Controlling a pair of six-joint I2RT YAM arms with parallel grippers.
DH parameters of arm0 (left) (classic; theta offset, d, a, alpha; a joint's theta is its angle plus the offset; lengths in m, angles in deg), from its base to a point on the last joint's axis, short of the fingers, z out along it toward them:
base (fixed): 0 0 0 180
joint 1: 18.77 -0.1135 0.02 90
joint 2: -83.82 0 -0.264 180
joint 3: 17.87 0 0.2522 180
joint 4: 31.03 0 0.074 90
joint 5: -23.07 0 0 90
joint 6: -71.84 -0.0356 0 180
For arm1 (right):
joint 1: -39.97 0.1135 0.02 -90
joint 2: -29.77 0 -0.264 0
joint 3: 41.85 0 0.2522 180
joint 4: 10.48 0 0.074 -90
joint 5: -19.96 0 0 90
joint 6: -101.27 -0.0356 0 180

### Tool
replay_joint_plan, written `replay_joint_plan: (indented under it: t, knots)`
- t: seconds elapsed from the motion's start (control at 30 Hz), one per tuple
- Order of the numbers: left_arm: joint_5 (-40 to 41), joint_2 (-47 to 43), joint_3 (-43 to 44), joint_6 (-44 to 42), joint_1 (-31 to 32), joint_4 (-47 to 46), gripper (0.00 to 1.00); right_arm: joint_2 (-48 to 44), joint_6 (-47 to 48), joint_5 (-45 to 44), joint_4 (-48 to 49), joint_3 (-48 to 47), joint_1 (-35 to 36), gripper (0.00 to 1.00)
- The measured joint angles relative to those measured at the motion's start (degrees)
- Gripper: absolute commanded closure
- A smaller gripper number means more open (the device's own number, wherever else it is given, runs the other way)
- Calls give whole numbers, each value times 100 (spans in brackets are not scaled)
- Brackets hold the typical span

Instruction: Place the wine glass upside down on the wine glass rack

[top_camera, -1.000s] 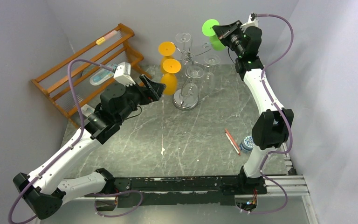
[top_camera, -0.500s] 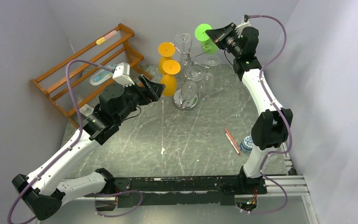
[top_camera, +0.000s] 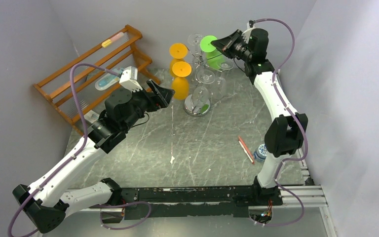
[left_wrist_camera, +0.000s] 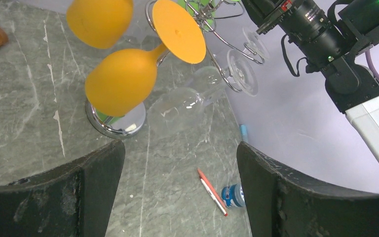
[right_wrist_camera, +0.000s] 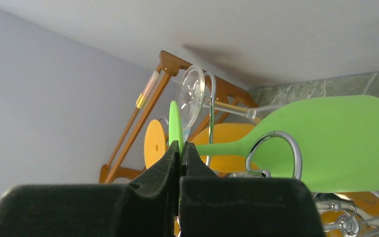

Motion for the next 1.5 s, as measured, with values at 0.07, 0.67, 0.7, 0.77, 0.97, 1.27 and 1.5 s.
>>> replay_joint_plan:
  t: [0.07, 0.67, 0.7, 0.77, 0.97, 1.27, 1.5]
  knots:
    - [0, 0, 0, 2, 0, 0, 13, 11, 24, 20, -166, -57, 2, 100]
    - [42, 0, -2, 66, 0, 9, 13, -306, 319, -699, -1226, -140, 0, 100]
    - [44, 0, -2, 68, 0, 9, 13, -391, 323, -782, -1241, -111, 0, 100]
    - [46, 0, -2, 68, 0, 9, 13, -531, 337, -944, -1259, -87, 11, 100]
    - [55, -2, -2, 68, 0, 26, 13, -774, 411, -1462, -1429, -68, 17, 100]
    - [94, -33, -2, 63, 0, 157, 13, -643, 455, -1670, -1325, -68, 15, 100]
    - [120, -90, -2, 55, 0, 197, 13, -323, 452, -1635, -1270, -166, 15, 100]
